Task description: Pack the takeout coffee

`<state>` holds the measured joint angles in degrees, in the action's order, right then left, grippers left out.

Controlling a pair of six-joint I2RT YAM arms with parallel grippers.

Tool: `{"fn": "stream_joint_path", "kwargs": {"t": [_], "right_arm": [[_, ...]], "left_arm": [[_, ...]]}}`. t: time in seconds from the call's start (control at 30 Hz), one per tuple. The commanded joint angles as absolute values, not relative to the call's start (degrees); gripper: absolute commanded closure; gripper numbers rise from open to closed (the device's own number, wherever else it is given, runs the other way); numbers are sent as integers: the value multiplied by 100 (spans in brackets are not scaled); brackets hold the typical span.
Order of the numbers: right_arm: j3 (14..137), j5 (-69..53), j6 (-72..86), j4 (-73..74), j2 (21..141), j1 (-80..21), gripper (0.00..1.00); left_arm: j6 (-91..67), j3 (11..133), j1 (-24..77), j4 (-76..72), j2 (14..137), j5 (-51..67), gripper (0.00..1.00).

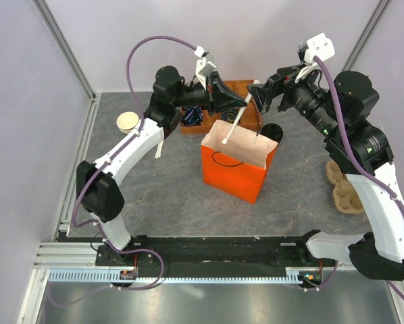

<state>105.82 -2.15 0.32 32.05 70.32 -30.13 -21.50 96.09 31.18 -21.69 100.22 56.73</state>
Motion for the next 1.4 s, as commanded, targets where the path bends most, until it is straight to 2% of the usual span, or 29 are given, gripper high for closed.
{"fn": "stream_joint_path", "kwargs": {"t": [0.0,0.1,0.2,0.3,0.4,0.43,0.53,0.6,0.77,0.87,0.9,0.93,1.13,1.37], "right_arm": [[10705,-211,-175,3146,7023,-2988,2],[10609,-149,-272,3182,6953,-2988,2],[10363,-158,-281,3147,6821,-2979,2],[10064,-237,-220,3085,6715,-2997,2],[9923,-281,-193,3076,6715,-2988,2],[9932,-290,-202,3094,6724,-2988,2],[9958,-342,-237,3155,6811,-2988,2],[9984,-378,-255,3173,6907,-2988,2],[10116,-404,-220,3208,7215,-2971,2],[10248,-605,-53,3278,7426,-2953,2],[10300,-641,-27,3304,7496,-2944,2],[10440,-659,-9,3313,7584,-2918,2],[11573,-1265,324,3541,8541,-2121,2],[13182,-2074,730,3762,9982,-854,2]], "left_arm": [[-1207,9449,3217,-2418,9940,6214,98],[-339,9361,3226,-1560,9853,6398,98],[829,9273,3226,-401,9687,6460,92],[1290,9255,3226,-36,9650,6425,87],[1336,9447,3226,368,9712,6381,72],[1336,9535,3226,595,9747,6337,65],[1450,9940,3217,939,9756,6074,53],[1450,10116,3208,1151,9703,5872,46],[960,10511,3033,1545,9484,5423,38],[477,10844,2769,1888,9413,5300,23],[344,10941,2682,2003,9396,5265,5],[212,11099,2472,2074,9396,5230,0],[-1300,11355,1286,2346,9290,4915,0],[-1036,11751,72,3585,9378,4368,0]]}}
